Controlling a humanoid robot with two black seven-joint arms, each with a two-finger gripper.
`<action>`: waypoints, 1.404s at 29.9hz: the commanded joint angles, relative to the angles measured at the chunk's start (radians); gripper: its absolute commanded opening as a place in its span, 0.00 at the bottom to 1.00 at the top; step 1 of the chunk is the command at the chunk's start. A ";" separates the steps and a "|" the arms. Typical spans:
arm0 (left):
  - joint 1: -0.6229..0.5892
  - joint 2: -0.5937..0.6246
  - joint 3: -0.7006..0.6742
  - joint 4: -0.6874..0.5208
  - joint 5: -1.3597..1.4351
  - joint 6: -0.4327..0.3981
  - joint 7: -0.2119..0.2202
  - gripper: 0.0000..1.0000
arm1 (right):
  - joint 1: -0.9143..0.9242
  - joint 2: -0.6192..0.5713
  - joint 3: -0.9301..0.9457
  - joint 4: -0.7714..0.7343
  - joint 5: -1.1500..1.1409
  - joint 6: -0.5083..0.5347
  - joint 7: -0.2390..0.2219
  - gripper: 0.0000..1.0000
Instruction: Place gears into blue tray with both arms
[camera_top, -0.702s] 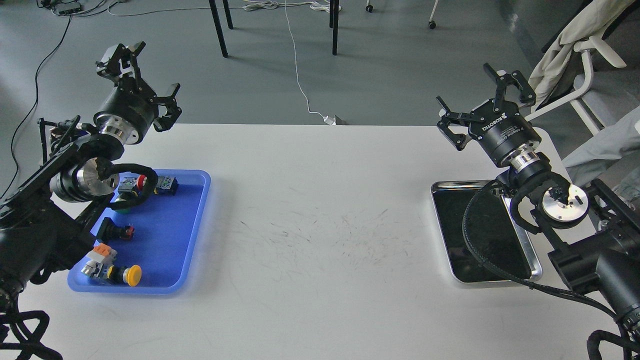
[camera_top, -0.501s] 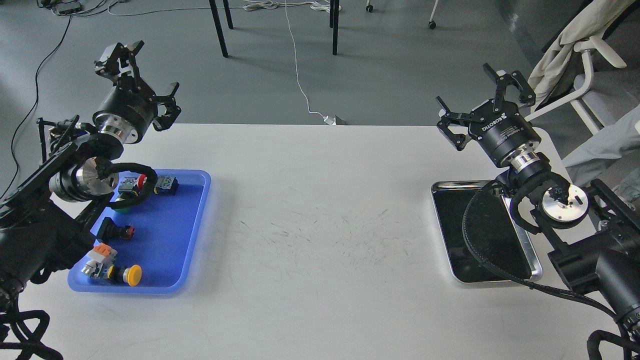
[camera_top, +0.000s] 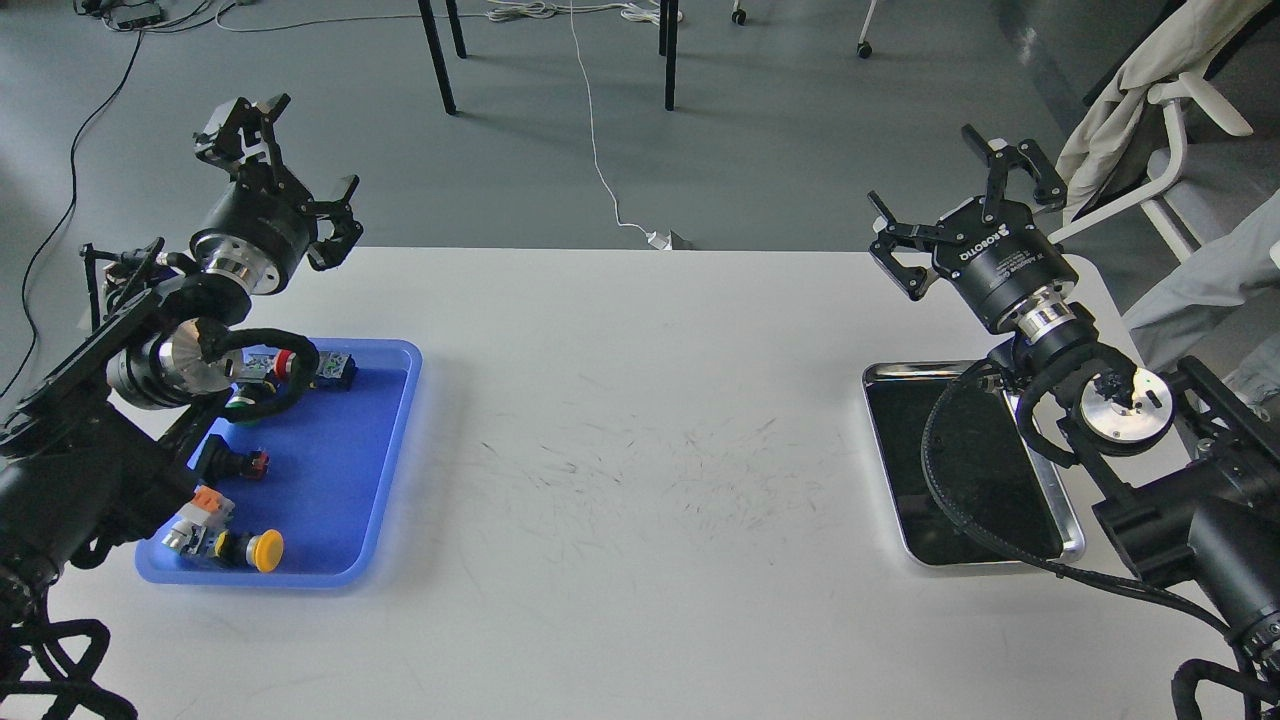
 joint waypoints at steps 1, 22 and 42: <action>0.004 0.004 -0.001 0.004 0.000 -0.001 0.000 0.98 | 0.001 0.000 -0.003 0.003 0.000 0.001 0.000 0.99; 0.000 0.066 0.012 0.095 0.014 -0.043 0.003 0.98 | 0.009 -0.008 -0.040 0.009 -0.009 -0.052 0.000 0.99; 0.004 0.115 0.012 0.093 0.008 -0.075 -0.005 0.98 | 0.007 0.001 -0.022 -0.026 -0.009 -0.040 0.002 0.99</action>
